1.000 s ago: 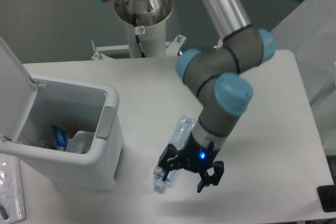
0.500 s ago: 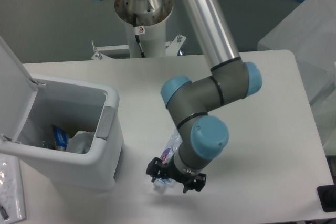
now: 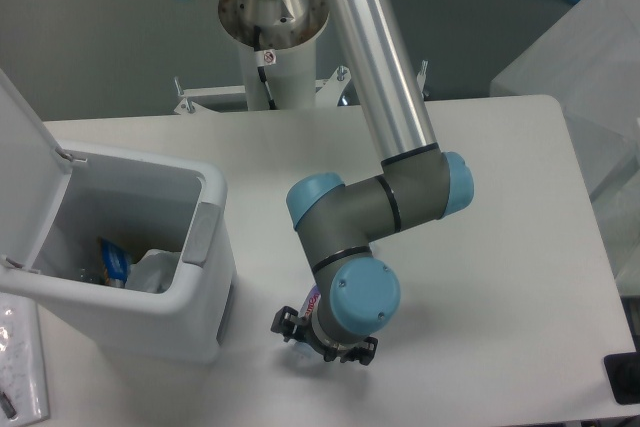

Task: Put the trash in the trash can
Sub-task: 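Lower the gripper around the clear water bottle and close on it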

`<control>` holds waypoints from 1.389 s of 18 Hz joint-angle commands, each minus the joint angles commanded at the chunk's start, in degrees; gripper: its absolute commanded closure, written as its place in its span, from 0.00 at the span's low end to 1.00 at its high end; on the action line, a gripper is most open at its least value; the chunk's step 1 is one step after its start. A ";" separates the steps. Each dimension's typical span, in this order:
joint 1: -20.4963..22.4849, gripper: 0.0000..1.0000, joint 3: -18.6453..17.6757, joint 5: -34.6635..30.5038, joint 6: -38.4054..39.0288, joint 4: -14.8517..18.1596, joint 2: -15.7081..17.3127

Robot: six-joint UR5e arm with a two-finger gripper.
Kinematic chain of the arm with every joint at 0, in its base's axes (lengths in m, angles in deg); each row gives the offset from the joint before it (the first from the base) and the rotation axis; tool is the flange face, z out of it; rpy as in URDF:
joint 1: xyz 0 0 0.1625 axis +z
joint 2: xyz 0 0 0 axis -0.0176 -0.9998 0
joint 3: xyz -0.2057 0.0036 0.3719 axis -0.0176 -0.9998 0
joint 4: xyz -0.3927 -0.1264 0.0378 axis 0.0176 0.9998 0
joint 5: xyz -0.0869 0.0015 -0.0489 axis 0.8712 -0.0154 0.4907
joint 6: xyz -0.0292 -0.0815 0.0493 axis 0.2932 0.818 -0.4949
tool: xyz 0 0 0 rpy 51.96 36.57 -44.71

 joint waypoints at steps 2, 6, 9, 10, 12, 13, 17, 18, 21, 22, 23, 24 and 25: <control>0.00 0.13 0.00 0.00 0.09 -0.09 -0.18; 0.00 0.42 0.09 0.00 0.09 -0.18 -0.09; 0.00 0.62 0.35 0.17 0.09 -0.18 0.00; 0.00 0.66 0.35 0.26 0.09 -0.18 0.09; 0.00 0.73 0.35 0.35 0.09 -0.09 0.26; 0.00 0.74 0.35 0.35 0.09 -0.09 0.35; 0.00 0.76 0.53 0.61 0.09 -0.09 1.66; 0.00 0.77 0.79 0.79 0.09 -0.09 2.28; 0.79 0.81 1.76 4.47 0.17 -0.18 4.39; 1.40 0.83 1.93 5.87 0.18 -0.18 5.26; 1.93 0.83 2.28 7.28 0.18 -0.18 6.23; 2.46 0.84 2.55 8.60 0.18 -0.18 7.11; 3.07 0.84 2.64 10.01 0.18 -0.35 8.07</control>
